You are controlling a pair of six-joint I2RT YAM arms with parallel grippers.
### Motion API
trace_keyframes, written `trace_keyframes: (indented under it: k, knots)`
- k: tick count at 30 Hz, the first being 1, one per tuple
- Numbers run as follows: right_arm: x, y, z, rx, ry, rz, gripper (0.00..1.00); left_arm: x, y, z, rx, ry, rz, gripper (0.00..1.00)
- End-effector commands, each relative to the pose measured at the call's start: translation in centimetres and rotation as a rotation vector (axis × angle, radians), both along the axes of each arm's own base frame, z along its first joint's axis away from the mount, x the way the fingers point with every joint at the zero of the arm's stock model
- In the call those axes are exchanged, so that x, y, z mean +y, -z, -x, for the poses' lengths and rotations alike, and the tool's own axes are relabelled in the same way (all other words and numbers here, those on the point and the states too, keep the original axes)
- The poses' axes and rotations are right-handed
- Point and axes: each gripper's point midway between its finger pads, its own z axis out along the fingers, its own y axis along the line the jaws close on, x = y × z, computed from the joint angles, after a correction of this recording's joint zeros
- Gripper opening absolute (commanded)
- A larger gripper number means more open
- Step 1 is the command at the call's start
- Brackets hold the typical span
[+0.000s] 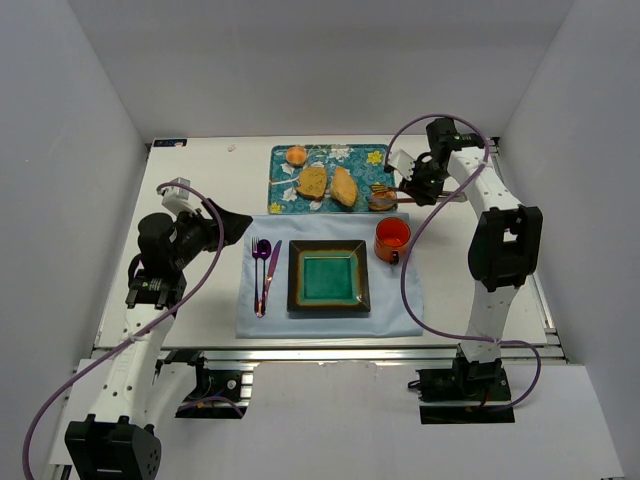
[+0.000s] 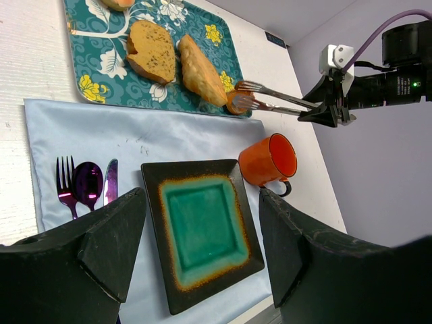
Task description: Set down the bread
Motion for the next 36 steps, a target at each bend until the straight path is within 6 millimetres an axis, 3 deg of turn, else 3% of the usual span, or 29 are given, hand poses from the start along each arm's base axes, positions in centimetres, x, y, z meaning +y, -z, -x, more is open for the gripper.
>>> trace_keyframes:
  k: [1, 8, 26, 30, 36]
  knots:
    - [0.3, -0.1, 0.4, 0.017, 0.008, -0.013, 0.48, 0.2, -0.3, -0.1, -0.021, -0.007, -0.007, 0.77]
    - [0.1, -1.4, -1.0, -0.042, 0.018, -0.008, 0.57, 0.2, -0.3, -0.1, -0.021, -0.007, -0.008, 0.77]
    - [-0.7, -1.6, -1.8, -0.073, 0.021, 0.040, 0.60, 0.2, -0.3, -0.1, -0.025, -0.010, -0.009, 0.77]
    - [-0.6, -1.4, -1.7, -0.067, 0.017, 0.035, 0.54, 0.2, -0.3, -0.1, -0.025, -0.010, -0.009, 0.77]
    - [0.2, -2.5, -1.9, -0.090, 0.007, -0.008, 0.32, 0.2, -0.4, -0.2, -0.027, -0.010, -0.007, 0.77]
